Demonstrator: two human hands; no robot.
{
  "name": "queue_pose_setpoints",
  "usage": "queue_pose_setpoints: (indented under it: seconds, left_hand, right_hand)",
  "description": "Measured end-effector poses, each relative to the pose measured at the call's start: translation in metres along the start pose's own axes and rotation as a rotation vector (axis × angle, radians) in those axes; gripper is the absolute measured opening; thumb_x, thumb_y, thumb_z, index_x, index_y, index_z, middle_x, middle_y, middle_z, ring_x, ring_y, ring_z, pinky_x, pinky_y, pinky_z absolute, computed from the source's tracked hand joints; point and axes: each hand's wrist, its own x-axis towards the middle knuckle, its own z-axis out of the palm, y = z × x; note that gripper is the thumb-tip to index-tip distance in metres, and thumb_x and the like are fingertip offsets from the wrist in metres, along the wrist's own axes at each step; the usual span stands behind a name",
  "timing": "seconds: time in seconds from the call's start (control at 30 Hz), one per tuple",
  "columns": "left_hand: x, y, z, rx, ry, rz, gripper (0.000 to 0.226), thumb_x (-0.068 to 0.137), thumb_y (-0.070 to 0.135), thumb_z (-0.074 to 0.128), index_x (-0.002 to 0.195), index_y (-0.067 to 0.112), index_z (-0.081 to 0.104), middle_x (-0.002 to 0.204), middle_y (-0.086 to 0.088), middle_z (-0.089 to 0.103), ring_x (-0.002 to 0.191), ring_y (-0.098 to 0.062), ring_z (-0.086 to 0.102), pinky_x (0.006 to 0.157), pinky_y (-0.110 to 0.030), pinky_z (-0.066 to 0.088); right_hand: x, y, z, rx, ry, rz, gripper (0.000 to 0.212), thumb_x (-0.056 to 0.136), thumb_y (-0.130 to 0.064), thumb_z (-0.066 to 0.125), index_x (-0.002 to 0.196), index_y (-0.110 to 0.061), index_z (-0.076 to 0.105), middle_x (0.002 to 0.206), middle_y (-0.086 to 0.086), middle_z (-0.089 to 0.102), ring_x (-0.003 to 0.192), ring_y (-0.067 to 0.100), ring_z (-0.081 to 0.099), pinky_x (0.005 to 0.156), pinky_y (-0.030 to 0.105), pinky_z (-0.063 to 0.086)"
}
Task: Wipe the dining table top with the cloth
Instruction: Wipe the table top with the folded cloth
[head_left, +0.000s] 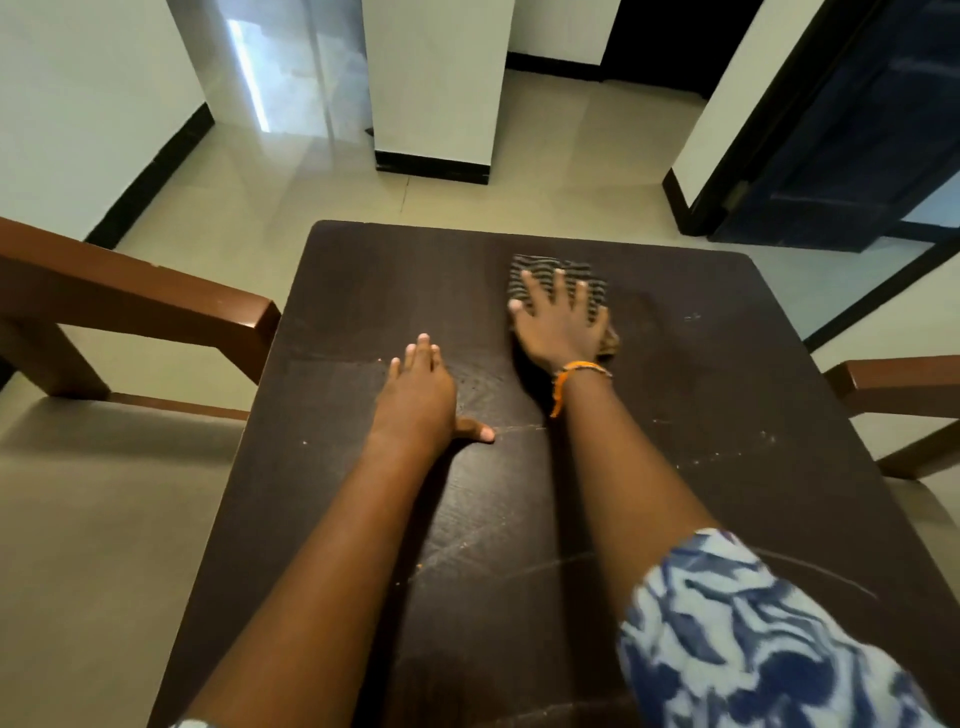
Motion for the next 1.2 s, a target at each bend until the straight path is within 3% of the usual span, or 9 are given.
queue_pose_setpoints:
  seconds: [0.17,0.3,0.47,0.7,0.83,1.0,1.07,1.13,1.2]
  left_hand:
    - [0.003,-0.002,-0.002,-0.047,0.015,0.035,0.108,0.069,0.053,0.071,0.148,0.007,0.015,0.157,-0.017,0.004,0.145,-0.028,0.005,0.117,-0.042,0.005]
    - [0.008,0.000,-0.005,0.007,-0.037,-0.023,0.120,0.069,0.070,0.057,0.146,0.000,0.000,0.157,-0.017,0.001,0.146,-0.024,-0.001,0.117,-0.043,0.000]
    - [0.023,0.022,-0.004,0.025,0.036,0.042,0.116,0.072,0.078,0.036,0.146,0.001,-0.009,0.157,-0.016,-0.009,0.145,-0.027,-0.008,0.116,-0.043,-0.006]
    - [0.044,0.055,0.004,0.093,0.009,0.084,0.118,0.071,0.073,0.049,0.147,-0.002,-0.003,0.158,-0.014,-0.005,0.146,-0.026,-0.002,0.117,-0.042,-0.001]
    - [0.045,0.054,0.006,0.130,0.024,0.083,0.118,0.072,0.073,0.049,0.146,-0.003,-0.003,0.157,-0.016,-0.003,0.146,-0.028,0.000,0.117,-0.042,0.001]
    - [0.048,0.054,0.006,0.147,0.045,0.068,0.114,0.074,0.068,0.053,0.146,-0.003,-0.001,0.157,-0.016,-0.001,0.146,-0.027,0.002,0.117,-0.043,0.001]
    - [0.050,0.053,0.007,0.185,0.061,0.077,0.099,0.083,0.056,0.053,0.147,-0.001,0.002,0.157,-0.017,0.003,0.146,-0.028,0.005,0.117,-0.044,0.003]
    - [0.052,0.052,0.008,0.224,0.078,0.096,0.082,0.090,0.044,0.047,0.148,0.003,0.005,0.157,-0.016,0.007,0.145,-0.028,0.007,0.116,-0.046,0.005]
    - [0.051,0.054,0.005,0.210,0.047,0.079,0.094,0.084,0.053,0.051,0.148,0.002,0.004,0.157,-0.015,0.005,0.145,-0.027,0.007,0.116,-0.046,0.004]
  right_hand:
    - [-0.010,-0.073,0.024,-0.017,-0.159,-0.348,0.051,0.097,-0.050,0.027,0.146,-0.044,0.015,0.160,-0.004,-0.001,0.147,0.025,-0.008,0.114,0.053,-0.009]
    - [0.000,-0.043,0.010,-0.047,-0.147,-0.413,0.050,0.097,-0.050,0.026,0.146,-0.045,0.015,0.160,-0.005,0.002,0.147,0.023,-0.005,0.115,0.051,-0.006]
    - [0.033,0.052,-0.027,-0.067,-0.052,-0.206,0.050,0.098,-0.050,0.026,0.146,-0.045,0.014,0.160,-0.005,0.003,0.148,0.024,-0.001,0.116,0.052,-0.002]
    - [0.058,0.159,-0.061,-0.079,0.059,0.189,0.052,0.099,-0.046,0.024,0.149,-0.037,0.012,0.160,0.000,0.004,0.147,0.029,0.000,0.116,0.056,-0.004]
    - [0.077,0.115,-0.049,-0.071,0.062,0.208,0.055,0.099,-0.046,0.025,0.150,-0.031,0.011,0.160,0.005,0.000,0.146,0.033,-0.004,0.116,0.054,-0.006]
    - [0.096,-0.005,-0.015,-0.104,-0.058,-0.120,0.057,0.098,-0.048,0.026,0.150,-0.032,0.009,0.160,0.003,-0.004,0.146,0.032,-0.008,0.114,0.054,-0.009]
    - [0.093,-0.049,0.002,-0.117,-0.143,-0.290,0.057,0.098,-0.049,0.026,0.150,-0.035,0.009,0.160,0.001,-0.005,0.146,0.030,-0.009,0.114,0.052,-0.011]
    - [0.089,-0.071,0.009,-0.129,-0.208,-0.416,0.056,0.097,-0.049,0.027,0.149,-0.038,0.009,0.160,-0.001,-0.006,0.147,0.028,-0.010,0.114,0.051,-0.012]
    - [0.091,-0.066,0.004,-0.127,-0.234,-0.464,0.055,0.097,-0.049,0.027,0.149,-0.039,0.010,0.160,-0.002,-0.005,0.147,0.026,-0.009,0.115,0.050,-0.009]
